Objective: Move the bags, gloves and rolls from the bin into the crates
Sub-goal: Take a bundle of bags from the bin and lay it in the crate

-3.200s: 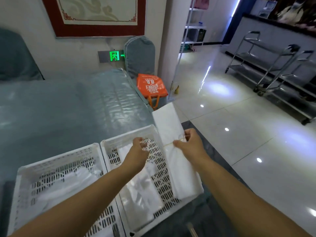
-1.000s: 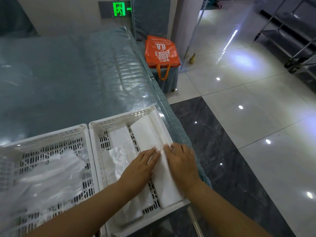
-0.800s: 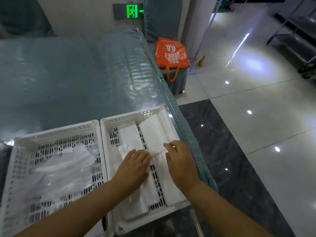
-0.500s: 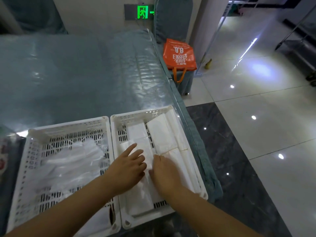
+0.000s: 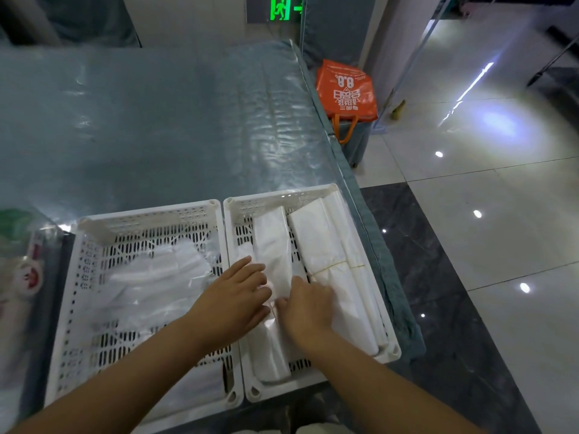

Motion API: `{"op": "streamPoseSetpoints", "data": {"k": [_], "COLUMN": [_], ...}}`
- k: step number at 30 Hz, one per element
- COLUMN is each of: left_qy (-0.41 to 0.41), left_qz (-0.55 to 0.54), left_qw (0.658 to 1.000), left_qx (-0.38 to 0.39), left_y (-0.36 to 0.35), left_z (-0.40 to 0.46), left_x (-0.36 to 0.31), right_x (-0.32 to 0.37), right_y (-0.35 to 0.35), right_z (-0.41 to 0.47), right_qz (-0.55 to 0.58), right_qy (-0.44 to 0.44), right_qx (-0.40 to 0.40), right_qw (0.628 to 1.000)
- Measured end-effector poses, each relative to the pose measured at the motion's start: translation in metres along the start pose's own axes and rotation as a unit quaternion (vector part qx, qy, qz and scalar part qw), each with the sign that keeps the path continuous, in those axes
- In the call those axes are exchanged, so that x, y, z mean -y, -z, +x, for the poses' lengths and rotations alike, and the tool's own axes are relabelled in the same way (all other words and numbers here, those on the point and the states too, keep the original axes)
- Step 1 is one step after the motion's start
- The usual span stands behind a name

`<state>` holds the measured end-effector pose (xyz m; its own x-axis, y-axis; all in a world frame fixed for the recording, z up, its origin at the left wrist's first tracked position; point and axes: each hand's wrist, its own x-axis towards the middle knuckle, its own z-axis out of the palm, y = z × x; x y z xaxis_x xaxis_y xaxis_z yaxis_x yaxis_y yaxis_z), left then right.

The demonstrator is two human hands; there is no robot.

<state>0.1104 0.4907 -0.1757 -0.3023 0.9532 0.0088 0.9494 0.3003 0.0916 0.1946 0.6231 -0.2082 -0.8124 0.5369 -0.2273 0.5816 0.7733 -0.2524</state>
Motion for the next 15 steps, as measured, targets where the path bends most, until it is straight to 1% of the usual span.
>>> {"op": "streamPoseSetpoints", "data": {"k": [1,3,5,8,11,13,15], "left_qy": [-0.001,-0.004,-0.007,-0.011,-0.012,0.002,0.032], "left_qz": [-0.001,0.002,0.006,0.006,-0.002,-0.013,-0.041], "left_qw": [1.0,1.0,1.0,1.0,1.0,1.0,0.999], "left_qx": [-0.001,-0.002,-0.008,-0.008,0.004,0.008,-0.004], "left_y": [-0.001,-0.001,-0.002,-0.003,-0.003,-0.006,-0.012], "left_z": [-0.002,-0.004,-0.003,0.002,0.014,0.023,0.031], "left_x": [0.001,0.002,0.002,0.001,-0.007,-0.016,-0.026], "right_x": [0.0,-0.001,-0.005,-0.019,-0.029,-0.033,-0.038], "right_y": [0.001,0.007,0.017,0.035,0.047,0.048,0.048], "right_z": [-0.001,-0.003,-0.006,-0.014,-0.02,-0.021,-0.019], "right_qz": [0.008,0.061,0.095,0.101,0.115,0.122,0.109], "right_qy": [0.007,0.004,0.007,0.033,0.039,0.035,0.029], "right_qx": [0.002,0.006,-0.006,-0.021,0.003,0.002,-0.004], "right_qw": [1.0,0.998,0.995,0.994,0.993,0.992,0.994]}}
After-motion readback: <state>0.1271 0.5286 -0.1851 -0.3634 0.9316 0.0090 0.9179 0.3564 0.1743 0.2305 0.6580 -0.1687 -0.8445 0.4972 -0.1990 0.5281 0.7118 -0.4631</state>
